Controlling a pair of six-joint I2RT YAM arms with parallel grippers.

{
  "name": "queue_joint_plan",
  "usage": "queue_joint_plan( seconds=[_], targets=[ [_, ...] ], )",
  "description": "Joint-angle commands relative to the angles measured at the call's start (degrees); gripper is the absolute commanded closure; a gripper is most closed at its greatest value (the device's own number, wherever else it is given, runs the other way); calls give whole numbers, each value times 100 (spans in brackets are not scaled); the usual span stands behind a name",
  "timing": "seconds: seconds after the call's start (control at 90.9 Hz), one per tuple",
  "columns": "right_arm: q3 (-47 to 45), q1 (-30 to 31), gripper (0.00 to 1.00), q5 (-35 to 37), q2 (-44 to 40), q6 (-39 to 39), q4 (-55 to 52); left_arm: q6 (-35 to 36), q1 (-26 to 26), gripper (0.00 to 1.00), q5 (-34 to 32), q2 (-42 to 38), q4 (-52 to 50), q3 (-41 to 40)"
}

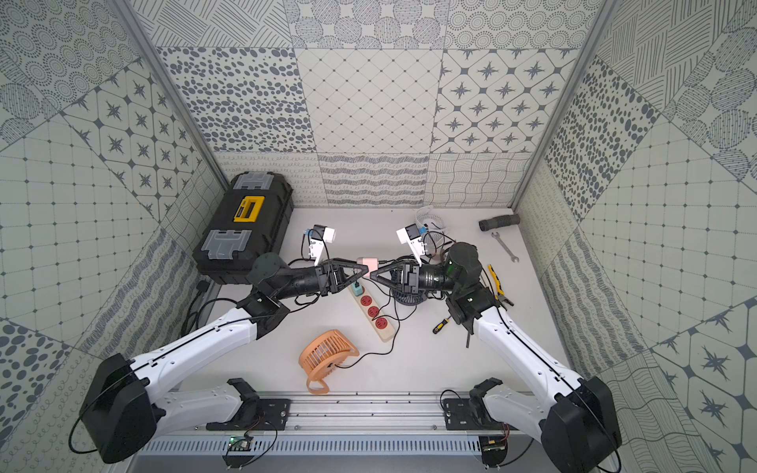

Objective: Plug the desk fan into the power strip
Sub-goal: Pick up the plug from the center of the board, then insert the plug into the socket.

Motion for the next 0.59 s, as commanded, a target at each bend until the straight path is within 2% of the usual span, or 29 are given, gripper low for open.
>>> queue_joint_plan(
  seconds=[0.0, 0.044, 0.099, 0.187, 0.297, 0.385, 0.484, 0.583],
  targets=[
    [34, -8, 100, 487, -226, -647, -756, 953, -20, 67, 71, -226, -941, -44],
    [7, -9, 100, 614, -291, -911, -1169, 1110, -8, 51, -72, -315, -1176, -64],
    [-2, -6, 100, 813, -364, -1291, -1801, 1276, 29, 37, -271, -424, -1440, -106],
    [2, -4, 100, 1257, -438, -1933, -2873, 1596, 92, 26, -719, -610, -2062, -149],
    [73, 83, 100, 2049, -375, -2630, -4117, 1975, 139, 22, -1632, -888, -3082, -213],
    [397, 452, 100, 3301, -148, -3205, -5237, 2023, 213, 22, -2288, -960, -3732, -295],
    [920, 996, 100, 4853, 351, -3618, -6297, 1962, 298, 24, -2608, -882, -3969, -492],
    [1270, 1356, 100, 5419, 974, -3789, -6694, 1907, 371, 28, -2750, -581, -3870, -719]
  ],
)
